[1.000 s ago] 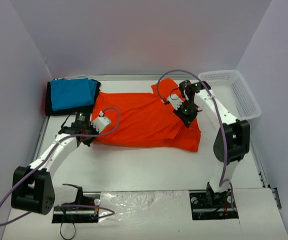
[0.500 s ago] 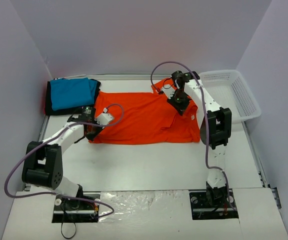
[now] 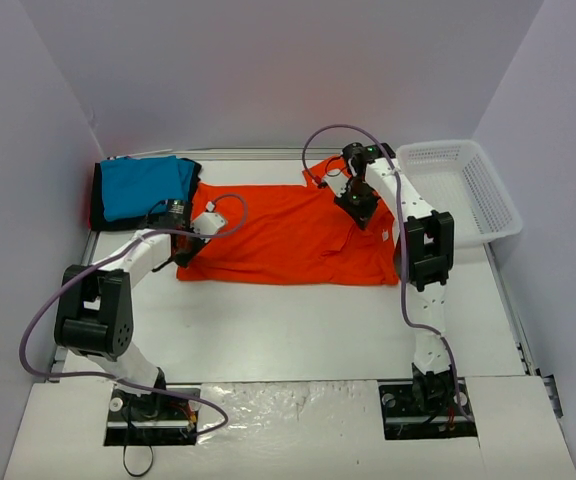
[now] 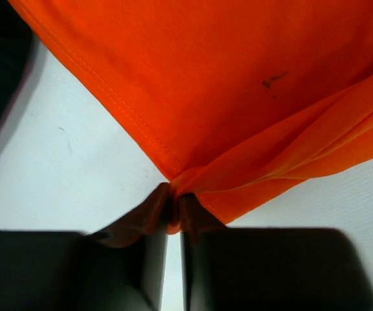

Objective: Fold and stack the t-shirts
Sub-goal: Fold the flattened tshirt in 1/3 of the way, then grap the side of the flattened tshirt furthest away from the robot with both arms

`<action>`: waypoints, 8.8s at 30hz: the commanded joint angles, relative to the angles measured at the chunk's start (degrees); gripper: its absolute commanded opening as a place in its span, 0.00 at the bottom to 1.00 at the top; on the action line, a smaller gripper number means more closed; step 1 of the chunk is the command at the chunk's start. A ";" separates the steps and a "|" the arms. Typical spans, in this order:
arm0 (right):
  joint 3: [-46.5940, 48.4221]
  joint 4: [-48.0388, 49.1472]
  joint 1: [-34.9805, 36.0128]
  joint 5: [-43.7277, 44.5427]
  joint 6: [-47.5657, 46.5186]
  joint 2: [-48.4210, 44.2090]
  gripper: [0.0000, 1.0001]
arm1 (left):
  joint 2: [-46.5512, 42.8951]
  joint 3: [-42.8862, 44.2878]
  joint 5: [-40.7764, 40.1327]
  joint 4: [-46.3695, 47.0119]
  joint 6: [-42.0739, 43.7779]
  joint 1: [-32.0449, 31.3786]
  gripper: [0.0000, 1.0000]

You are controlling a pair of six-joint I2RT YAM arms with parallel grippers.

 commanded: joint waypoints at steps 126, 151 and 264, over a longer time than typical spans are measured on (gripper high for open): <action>-50.21 11.08 -15.94 -0.81 -2.38 -34.75 0.00 | -19.27 -7.65 1.58 -6.30 7.43 0.80 0.02; -58.82 0.62 -18.23 -5.21 -9.33 -51.45 0.00 | -34.13 -11.70 4.38 -19.75 9.62 0.97 0.02; -8.55 2.37 2.69 -17.51 -3.00 -16.30 0.43 | -7.52 12.45 12.10 -7.78 -10.14 3.43 0.79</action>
